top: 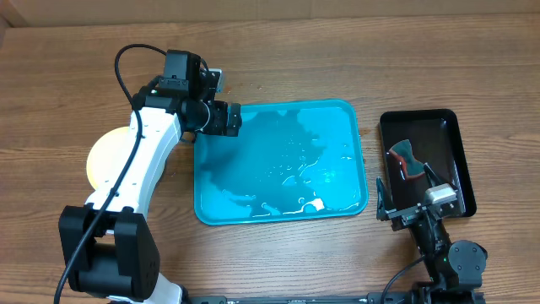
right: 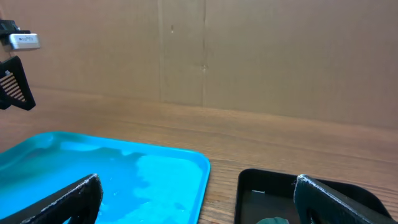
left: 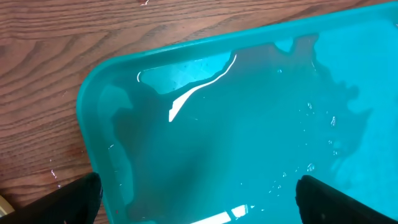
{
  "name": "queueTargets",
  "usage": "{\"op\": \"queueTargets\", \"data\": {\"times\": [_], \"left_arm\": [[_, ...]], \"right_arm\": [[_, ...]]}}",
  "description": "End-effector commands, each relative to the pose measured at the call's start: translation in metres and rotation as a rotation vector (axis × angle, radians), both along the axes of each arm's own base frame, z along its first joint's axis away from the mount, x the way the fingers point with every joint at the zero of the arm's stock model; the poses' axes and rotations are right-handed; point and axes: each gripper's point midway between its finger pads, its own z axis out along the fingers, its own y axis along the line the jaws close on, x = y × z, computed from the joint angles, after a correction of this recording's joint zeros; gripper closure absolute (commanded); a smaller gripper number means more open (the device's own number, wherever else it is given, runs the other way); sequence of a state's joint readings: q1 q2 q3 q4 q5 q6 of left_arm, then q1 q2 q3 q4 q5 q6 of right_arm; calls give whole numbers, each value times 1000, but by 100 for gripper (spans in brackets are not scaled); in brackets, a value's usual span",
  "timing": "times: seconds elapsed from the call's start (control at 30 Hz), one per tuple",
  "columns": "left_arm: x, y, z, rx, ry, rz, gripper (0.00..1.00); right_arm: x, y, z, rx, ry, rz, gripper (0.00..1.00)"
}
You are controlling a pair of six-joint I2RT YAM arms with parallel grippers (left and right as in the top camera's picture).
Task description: Clean dirty plates on tray and stack at the side
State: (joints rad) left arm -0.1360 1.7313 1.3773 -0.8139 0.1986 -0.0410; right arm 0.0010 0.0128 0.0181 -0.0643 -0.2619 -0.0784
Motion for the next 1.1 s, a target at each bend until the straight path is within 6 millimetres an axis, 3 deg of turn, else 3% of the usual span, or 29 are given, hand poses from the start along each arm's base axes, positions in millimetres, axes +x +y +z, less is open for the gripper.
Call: {"op": "queueTargets", "data": {"times": [0.0, 0.37, 0.53, 0.63, 0.77, 0.87, 0.93, 1.07], "left_arm": [[4, -3, 14, -9, -42, -16, 0], [4, -3, 14, -8, -43, -16, 0], [6, 4, 13, 27, -46, 1, 0], [7, 12, 22, 68, -79, 18, 0], [9, 26, 66, 110, -236, 59, 0], [5, 34, 111, 93, -420, 92, 0], [-14, 53, 157, 67, -648, 150, 0], [-45, 71, 179, 44, -835, 196, 0]], "right_arm": [[0, 0, -1, 3, -4, -2, 0], [0, 0, -1, 3, -5, -2, 0], [0, 0, -1, 3, -4, -2, 0], [0, 0, -1, 3, -4, -2, 0], [0, 0, -1, 3, -5, -2, 0], [0, 0, -1, 3, -5, -2, 0], [0, 0, -1, 3, -5, -2, 0], [0, 0, -1, 3, -5, -2, 0]]}}
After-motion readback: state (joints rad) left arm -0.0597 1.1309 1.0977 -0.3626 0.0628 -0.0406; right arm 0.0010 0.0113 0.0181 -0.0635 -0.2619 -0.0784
